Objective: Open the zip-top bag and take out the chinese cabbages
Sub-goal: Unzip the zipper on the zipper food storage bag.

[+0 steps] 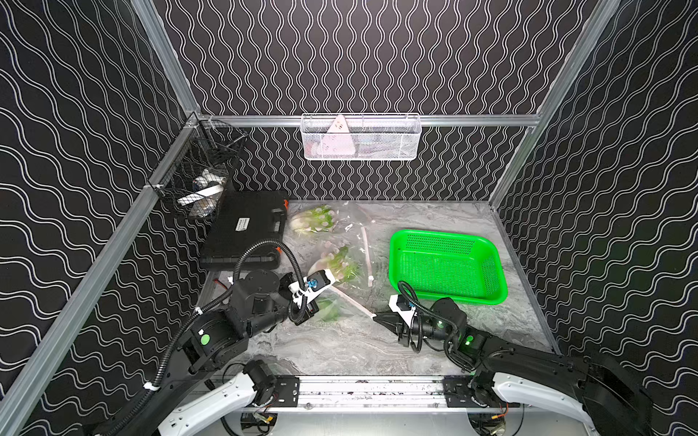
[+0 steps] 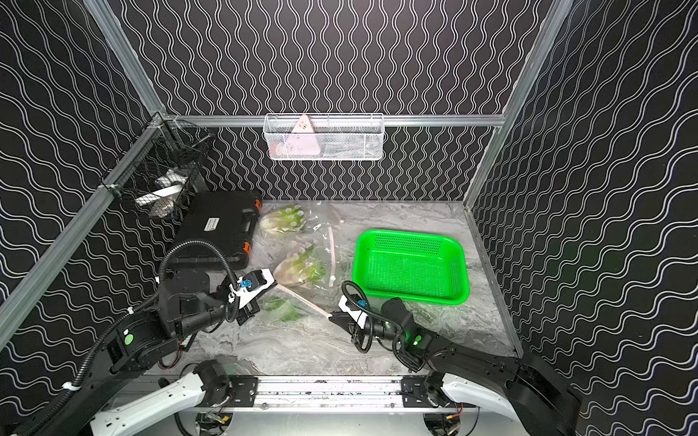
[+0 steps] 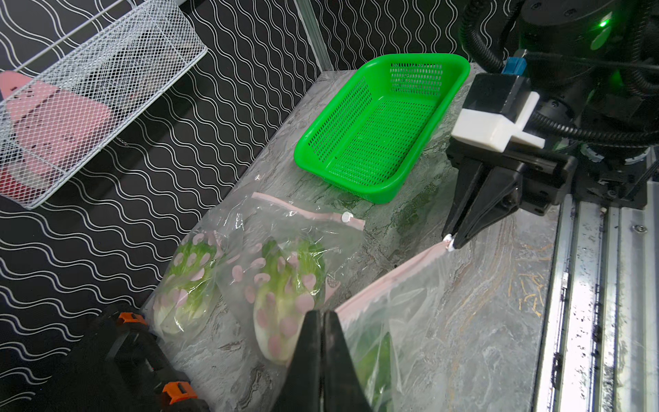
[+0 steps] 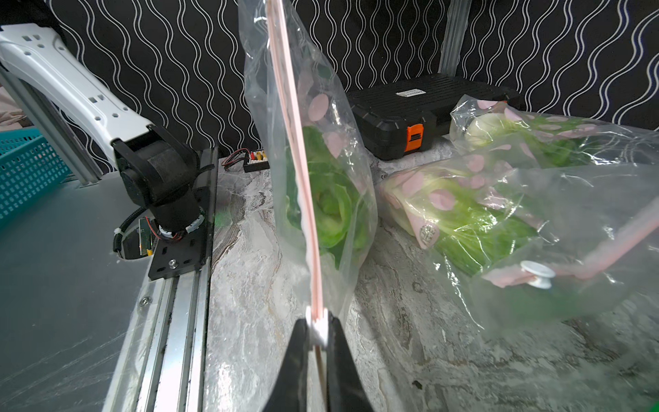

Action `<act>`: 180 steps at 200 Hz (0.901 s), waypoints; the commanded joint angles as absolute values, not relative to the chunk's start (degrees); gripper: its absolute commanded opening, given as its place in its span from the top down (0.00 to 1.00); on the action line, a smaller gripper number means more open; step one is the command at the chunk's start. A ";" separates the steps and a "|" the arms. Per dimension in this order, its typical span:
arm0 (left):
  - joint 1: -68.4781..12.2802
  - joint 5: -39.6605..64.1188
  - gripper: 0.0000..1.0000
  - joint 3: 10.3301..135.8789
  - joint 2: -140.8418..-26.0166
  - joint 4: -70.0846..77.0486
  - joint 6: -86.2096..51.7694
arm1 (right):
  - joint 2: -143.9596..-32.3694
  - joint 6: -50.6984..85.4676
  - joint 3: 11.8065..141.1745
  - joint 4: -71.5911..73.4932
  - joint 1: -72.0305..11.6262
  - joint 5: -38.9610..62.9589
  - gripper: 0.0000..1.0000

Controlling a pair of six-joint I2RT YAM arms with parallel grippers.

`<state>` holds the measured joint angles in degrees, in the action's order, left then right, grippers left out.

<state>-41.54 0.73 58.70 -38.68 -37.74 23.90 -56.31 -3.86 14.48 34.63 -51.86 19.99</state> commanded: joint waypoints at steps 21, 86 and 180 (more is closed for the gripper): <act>-41.47 -1.80 1.00 59.72 -38.49 -34.43 24.42 | -54.35 -3.78 13.62 30.05 -51.86 17.06 1.00; -41.45 -0.17 1.00 59.54 -38.84 -34.51 23.64 | -52.66 -2.97 13.30 29.43 -52.65 13.94 0.73; -41.41 9.84 1.00 53.21 -37.37 -30.58 15.88 | -52.02 12.30 37.97 -8.65 -57.39 -0.28 0.68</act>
